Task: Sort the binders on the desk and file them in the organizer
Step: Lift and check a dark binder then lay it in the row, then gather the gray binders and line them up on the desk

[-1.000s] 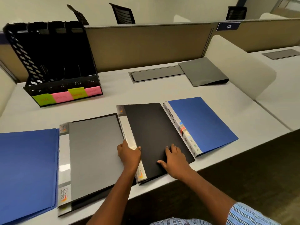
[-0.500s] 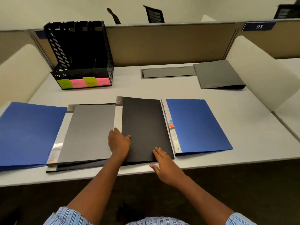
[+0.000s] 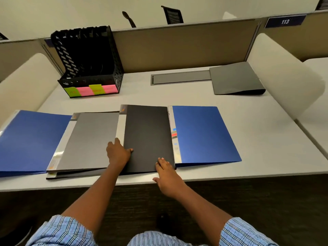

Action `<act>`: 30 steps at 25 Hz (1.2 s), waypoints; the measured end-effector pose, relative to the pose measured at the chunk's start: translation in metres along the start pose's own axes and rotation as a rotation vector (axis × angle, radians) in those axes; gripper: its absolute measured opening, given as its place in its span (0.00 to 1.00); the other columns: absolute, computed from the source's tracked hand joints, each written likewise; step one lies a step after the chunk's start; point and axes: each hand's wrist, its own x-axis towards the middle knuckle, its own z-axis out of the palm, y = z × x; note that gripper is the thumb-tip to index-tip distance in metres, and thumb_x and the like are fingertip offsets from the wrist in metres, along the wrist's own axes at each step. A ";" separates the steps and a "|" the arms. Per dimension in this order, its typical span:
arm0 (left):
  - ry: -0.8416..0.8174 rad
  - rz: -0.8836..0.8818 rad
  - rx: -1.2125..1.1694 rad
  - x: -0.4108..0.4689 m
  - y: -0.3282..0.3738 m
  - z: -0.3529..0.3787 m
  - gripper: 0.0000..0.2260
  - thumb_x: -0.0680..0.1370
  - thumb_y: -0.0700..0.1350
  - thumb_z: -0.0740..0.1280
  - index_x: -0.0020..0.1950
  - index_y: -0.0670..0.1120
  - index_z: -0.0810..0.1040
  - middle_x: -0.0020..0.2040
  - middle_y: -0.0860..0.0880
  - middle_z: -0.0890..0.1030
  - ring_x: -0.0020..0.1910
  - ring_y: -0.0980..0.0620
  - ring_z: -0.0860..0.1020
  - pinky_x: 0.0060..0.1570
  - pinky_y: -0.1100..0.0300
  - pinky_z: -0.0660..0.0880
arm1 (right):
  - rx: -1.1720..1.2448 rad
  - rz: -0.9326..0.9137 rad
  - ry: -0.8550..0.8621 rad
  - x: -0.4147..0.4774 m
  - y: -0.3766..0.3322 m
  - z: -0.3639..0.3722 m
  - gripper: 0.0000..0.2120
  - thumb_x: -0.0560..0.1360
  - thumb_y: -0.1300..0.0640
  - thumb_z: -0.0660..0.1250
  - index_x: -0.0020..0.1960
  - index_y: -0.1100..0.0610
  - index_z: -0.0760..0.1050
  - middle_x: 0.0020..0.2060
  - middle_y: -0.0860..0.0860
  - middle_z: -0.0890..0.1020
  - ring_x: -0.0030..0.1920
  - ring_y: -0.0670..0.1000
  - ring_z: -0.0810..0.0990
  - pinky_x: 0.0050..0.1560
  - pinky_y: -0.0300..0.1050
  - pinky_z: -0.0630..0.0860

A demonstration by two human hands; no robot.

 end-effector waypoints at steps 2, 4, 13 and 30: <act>0.103 0.095 -0.029 0.000 0.014 0.007 0.24 0.75 0.46 0.69 0.68 0.39 0.68 0.63 0.38 0.71 0.63 0.39 0.70 0.63 0.46 0.70 | 0.075 -0.017 0.057 0.004 0.001 -0.006 0.28 0.81 0.50 0.59 0.77 0.56 0.54 0.77 0.51 0.54 0.77 0.50 0.51 0.73 0.45 0.52; 0.145 0.208 -0.095 0.003 0.037 0.015 0.18 0.78 0.45 0.65 0.66 0.38 0.71 0.64 0.39 0.73 0.63 0.40 0.71 0.64 0.48 0.70 | 0.127 -0.037 0.111 0.009 0.002 -0.016 0.26 0.81 0.50 0.57 0.76 0.56 0.56 0.76 0.51 0.58 0.76 0.51 0.56 0.72 0.44 0.56; 0.036 0.475 -0.317 0.031 0.162 0.047 0.15 0.80 0.43 0.62 0.62 0.34 0.74 0.60 0.37 0.77 0.61 0.40 0.74 0.60 0.53 0.68 | 0.165 -0.052 0.413 0.061 0.045 -0.105 0.18 0.80 0.58 0.59 0.67 0.66 0.70 0.64 0.60 0.74 0.65 0.57 0.72 0.67 0.43 0.66; -0.206 0.434 -0.232 0.011 0.342 0.159 0.21 0.82 0.49 0.57 0.72 0.40 0.66 0.71 0.42 0.69 0.71 0.46 0.66 0.69 0.57 0.60 | 0.336 0.203 0.394 0.106 0.240 -0.229 0.19 0.80 0.54 0.61 0.67 0.61 0.67 0.65 0.55 0.72 0.65 0.55 0.71 0.63 0.47 0.70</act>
